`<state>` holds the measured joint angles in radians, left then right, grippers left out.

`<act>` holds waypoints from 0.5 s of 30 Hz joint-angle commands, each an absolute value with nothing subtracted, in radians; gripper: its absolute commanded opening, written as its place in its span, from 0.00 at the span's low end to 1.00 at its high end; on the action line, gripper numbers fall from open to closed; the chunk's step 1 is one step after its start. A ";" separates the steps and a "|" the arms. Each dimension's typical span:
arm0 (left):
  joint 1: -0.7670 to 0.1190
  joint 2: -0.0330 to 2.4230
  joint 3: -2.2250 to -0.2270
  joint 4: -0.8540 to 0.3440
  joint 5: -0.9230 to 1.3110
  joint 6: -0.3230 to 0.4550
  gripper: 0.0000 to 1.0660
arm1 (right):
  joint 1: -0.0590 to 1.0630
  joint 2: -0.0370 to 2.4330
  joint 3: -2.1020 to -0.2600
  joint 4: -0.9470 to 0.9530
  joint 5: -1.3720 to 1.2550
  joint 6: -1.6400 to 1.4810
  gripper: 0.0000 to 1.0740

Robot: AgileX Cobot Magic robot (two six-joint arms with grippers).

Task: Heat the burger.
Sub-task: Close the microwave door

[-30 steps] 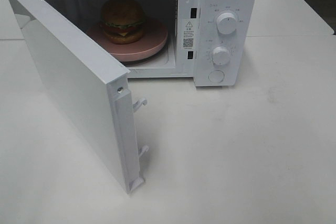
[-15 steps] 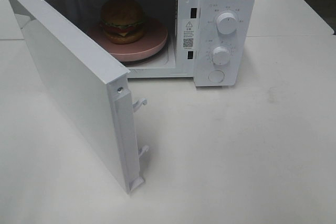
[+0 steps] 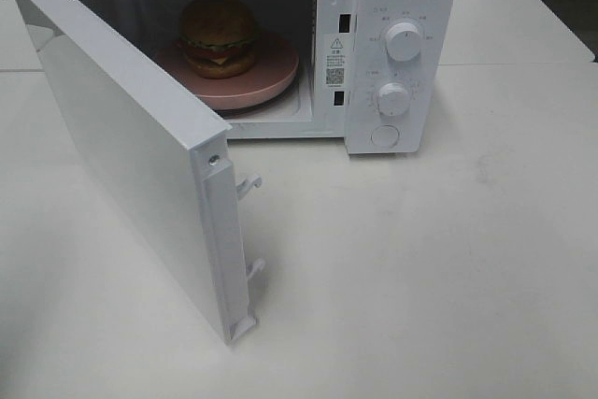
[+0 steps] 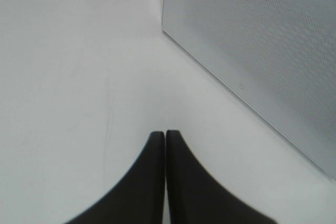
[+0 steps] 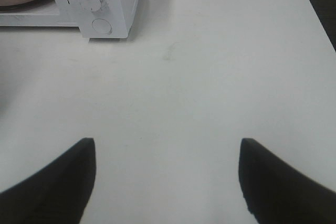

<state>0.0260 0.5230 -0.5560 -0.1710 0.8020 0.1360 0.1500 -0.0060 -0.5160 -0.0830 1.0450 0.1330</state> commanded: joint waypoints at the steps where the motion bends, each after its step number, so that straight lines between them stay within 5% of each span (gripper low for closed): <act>1: 0.022 0.577 -0.563 -0.199 0.717 0.176 0.00 | 0.145 -0.032 -0.513 -0.083 1.037 0.125 0.68; 9: 0.022 0.742 -0.509 -0.320 0.457 0.324 0.00 | 0.145 -0.032 -0.513 -0.083 1.037 0.125 0.68; 15: 0.022 0.862 -0.450 -0.542 0.249 0.514 0.00 | 0.145 -0.032 -0.513 -0.083 1.037 0.125 0.68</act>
<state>0.0260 0.8300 -0.4660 -0.4390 0.3400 0.4400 0.1500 -0.0060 -0.5160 -0.0820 1.0450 0.1330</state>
